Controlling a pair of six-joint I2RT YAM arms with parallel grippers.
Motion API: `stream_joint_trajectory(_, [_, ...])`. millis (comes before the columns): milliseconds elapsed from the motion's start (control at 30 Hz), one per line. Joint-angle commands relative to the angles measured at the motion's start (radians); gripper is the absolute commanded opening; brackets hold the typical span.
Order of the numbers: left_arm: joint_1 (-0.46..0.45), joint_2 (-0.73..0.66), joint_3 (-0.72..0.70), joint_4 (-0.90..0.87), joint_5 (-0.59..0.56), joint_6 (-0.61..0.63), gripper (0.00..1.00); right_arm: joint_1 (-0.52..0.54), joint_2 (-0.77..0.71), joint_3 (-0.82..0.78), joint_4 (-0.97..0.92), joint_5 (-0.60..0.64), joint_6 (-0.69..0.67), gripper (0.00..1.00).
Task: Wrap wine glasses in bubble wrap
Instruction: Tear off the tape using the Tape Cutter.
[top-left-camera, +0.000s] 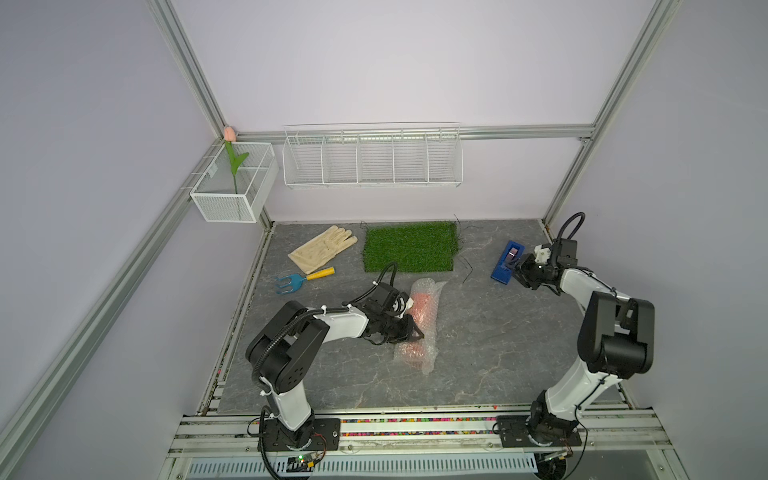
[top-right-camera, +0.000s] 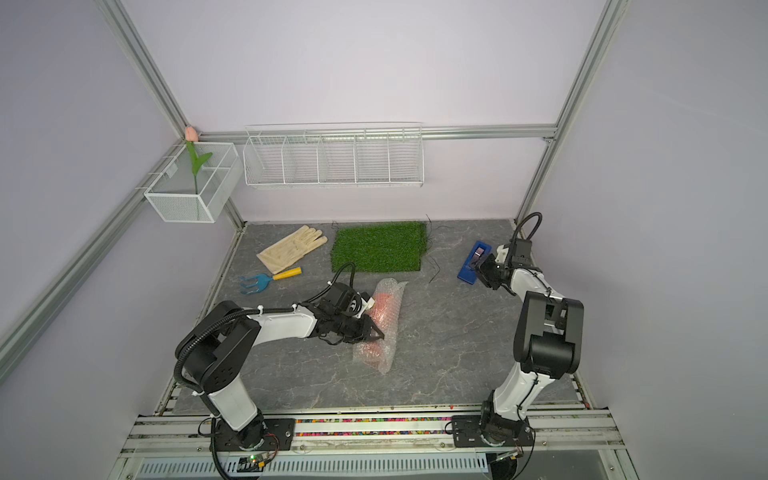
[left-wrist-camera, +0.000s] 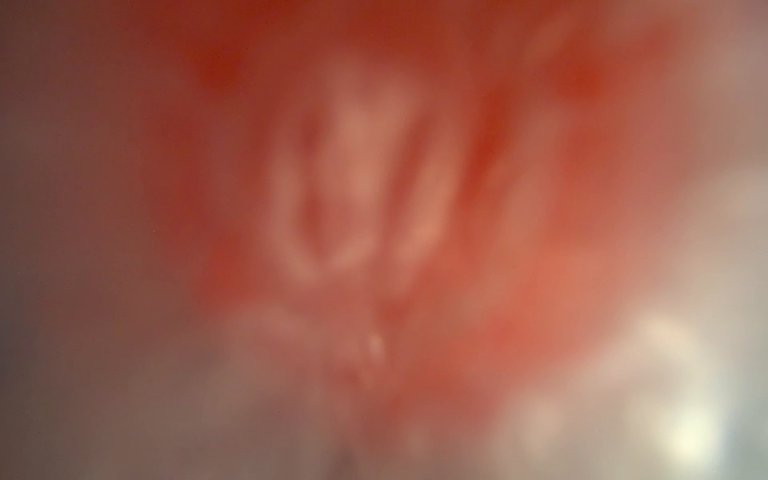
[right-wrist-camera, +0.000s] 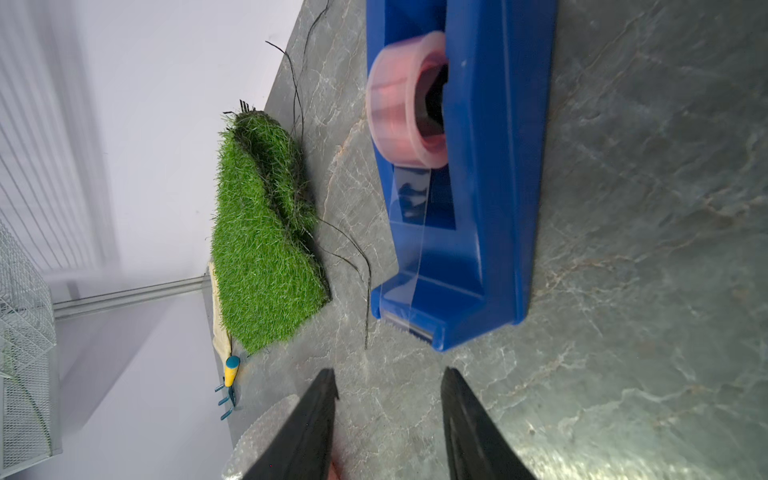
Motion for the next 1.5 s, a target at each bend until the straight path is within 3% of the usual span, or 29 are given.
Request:
stream_joint_trajectory(0, [-0.004, 0.028, 0.019, -0.002, -0.002, 0.017, 0.20, -0.009, 0.032, 0.037, 0.042, 0.013, -0.005, 0.45])
stream_joint_trajectory(433, [-0.004, 0.049, 0.029, -0.010, 0.008, 0.030, 0.20, -0.021, 0.137, 0.089, 0.107, -0.007, 0.002, 0.41])
stream_joint_trajectory(867, [-0.004, 0.060, 0.038, -0.023, 0.006, 0.036, 0.20, -0.024, 0.213, 0.088, 0.261, -0.111, 0.086, 0.37])
stream_joint_trajectory(1467, [-0.004, 0.060, 0.049, -0.031, 0.010, 0.040, 0.20, -0.037, 0.195, 0.002, 0.472, -0.191, 0.229, 0.30])
